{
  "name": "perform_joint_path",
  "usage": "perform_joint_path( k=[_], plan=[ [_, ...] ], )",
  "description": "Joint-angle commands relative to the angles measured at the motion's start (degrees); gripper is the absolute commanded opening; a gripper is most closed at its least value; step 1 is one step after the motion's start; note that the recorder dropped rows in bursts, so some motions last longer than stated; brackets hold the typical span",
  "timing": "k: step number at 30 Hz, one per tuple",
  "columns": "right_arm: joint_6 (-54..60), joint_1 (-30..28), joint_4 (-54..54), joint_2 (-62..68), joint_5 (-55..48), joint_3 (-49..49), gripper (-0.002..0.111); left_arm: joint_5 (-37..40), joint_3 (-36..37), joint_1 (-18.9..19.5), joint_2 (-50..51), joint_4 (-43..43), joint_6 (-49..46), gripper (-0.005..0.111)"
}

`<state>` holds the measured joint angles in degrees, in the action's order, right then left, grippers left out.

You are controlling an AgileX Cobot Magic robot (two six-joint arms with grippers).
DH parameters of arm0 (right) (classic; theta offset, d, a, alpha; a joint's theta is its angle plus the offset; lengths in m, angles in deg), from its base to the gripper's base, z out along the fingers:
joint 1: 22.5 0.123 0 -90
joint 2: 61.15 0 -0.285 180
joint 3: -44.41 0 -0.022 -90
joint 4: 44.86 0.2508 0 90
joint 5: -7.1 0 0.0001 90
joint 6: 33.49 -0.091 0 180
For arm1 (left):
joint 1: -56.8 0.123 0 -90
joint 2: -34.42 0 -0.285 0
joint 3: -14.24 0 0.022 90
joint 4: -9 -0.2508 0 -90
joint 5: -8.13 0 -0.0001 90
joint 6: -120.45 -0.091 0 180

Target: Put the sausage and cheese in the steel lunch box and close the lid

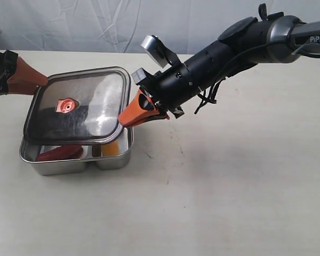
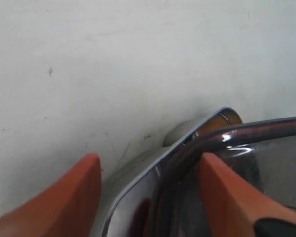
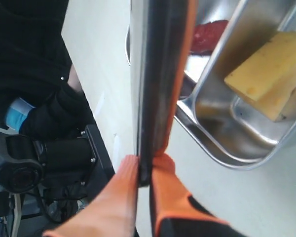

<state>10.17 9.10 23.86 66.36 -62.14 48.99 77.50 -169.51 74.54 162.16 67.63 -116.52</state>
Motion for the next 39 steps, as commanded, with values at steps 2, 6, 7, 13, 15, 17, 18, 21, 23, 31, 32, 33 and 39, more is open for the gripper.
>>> perform_joint_path(
  k=[2,6,7,13,15,17,18,21,23,31,32,33,39],
  plan=[
    [1.9,-0.3,4.4,-0.2,-0.7,0.4,-0.001,0.6,0.0,-0.3,-5.2,-2.3,1.9,0.056],
    [1.6,-0.3,1.8,-0.1,-0.7,0.4,-0.001,0.6,0.0,-0.3,-6.9,-5.4,5.0,0.056],
    [1.2,-0.3,1.2,-0.1,-0.7,0.4,-0.001,0.6,0.0,-0.3,-6.9,-5.7,5.6,0.056],
    [-3.8,-0.3,-4.0,-0.1,-0.7,0.4,-0.001,0.6,0.0,-0.3,-6.9,-5.9,6.0,0.056],
    [-5.4,-0.3,-5.3,-0.1,-0.7,0.4,-0.001,0.6,0.0,-0.3,-6.9,-5.9,6.0,0.056],
    [-6.2,-0.3,-6.1,-0.1,-0.7,0.4,-0.001,0.6,0.0,-0.3,-6.9,-5.8,5.8,0.056],
    [-6.9,-0.3,-6.6,-0.1,-0.7,0.4,-0.001,0.6,0.0,-0.3,-6.9,-6.0,5.8,0.056],
    [-8.4,-0.3,-6.7,-0.1,-0.7,0.4,-0.001,0.6,0.0,-0.3,-6.9,-5.9,5.6,0.056],
    [-8.7,-0.3,-5.1,-0.1,-0.7,0.4,-0.001,0.6,0.0,-0.3,-6.9,-6.1,5.5,0.056],
    [-8.5,-0.3,1.9,-0.1,-0.7,0.4,-0.001,0.6,0.0,-0.3,-6.9,-6.6,5.4,0.056],
    [-8.5,-0.3,1.7,-0.1,-0.7,0.4,-0.001,0.6,0.0,-0.3,-6.9,-6.9,5.4,0.056],
    [-8.5,-0.3,1.5,-0.1,-0.7,0.4,-0.001,0.6,0.0,-0.1,-6.9,-7.1,5.4,0.056],
    [-9.5,-0.3,0.8,-0.1,-0.7,0.2,-0.001,0.6,0.0,0.0,-6.9,-7.3,4.4,0.056]
  ],
)
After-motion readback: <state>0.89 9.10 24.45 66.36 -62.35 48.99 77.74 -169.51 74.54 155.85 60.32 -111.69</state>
